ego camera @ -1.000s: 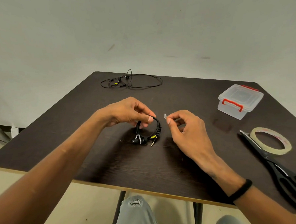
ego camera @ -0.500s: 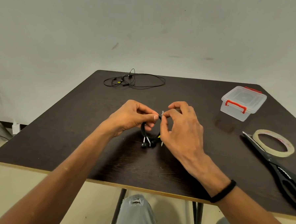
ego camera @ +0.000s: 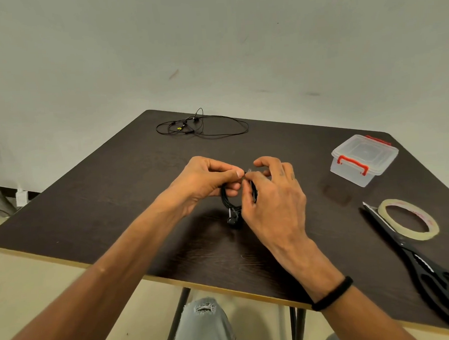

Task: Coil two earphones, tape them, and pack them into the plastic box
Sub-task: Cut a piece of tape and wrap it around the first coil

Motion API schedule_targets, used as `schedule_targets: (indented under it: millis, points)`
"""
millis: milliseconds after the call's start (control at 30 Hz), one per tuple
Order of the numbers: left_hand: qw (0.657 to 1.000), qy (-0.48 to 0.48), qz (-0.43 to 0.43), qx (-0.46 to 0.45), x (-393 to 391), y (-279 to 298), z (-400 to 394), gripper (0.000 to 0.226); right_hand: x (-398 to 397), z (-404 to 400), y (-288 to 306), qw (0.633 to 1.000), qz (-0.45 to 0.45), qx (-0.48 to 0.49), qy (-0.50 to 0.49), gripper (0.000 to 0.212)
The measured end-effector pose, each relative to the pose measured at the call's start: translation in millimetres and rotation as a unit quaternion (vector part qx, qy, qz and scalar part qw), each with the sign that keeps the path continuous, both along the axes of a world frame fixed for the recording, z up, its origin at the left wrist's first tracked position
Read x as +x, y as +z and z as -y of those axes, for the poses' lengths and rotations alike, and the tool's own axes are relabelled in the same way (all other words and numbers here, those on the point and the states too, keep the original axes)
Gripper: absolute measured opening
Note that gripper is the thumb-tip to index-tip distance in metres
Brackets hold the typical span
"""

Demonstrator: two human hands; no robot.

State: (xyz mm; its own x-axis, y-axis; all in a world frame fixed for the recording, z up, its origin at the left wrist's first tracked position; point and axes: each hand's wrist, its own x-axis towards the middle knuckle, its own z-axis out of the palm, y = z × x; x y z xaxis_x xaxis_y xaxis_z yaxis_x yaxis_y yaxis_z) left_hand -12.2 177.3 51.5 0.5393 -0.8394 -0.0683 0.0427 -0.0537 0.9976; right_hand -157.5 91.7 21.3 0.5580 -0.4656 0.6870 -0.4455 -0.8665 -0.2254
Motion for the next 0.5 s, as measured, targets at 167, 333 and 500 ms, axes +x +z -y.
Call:
schedule_targets:
  millis: [167,333,500]
  points:
    - [0.998,0.001,-0.061,-0.003,-5,1,0,0.019,-8,4,1,1.000,0.008,0.026,0.015,0.023]
    - [0.998,-0.001,-0.066,0.008,-13,6,1,0.017,-16,8,3,0.999,-0.001,0.040,0.032,0.026]
    - [0.998,-0.008,-0.062,0.010,-21,8,3,0.021,-24,12,6,0.997,-0.011,0.065,0.046,0.030]
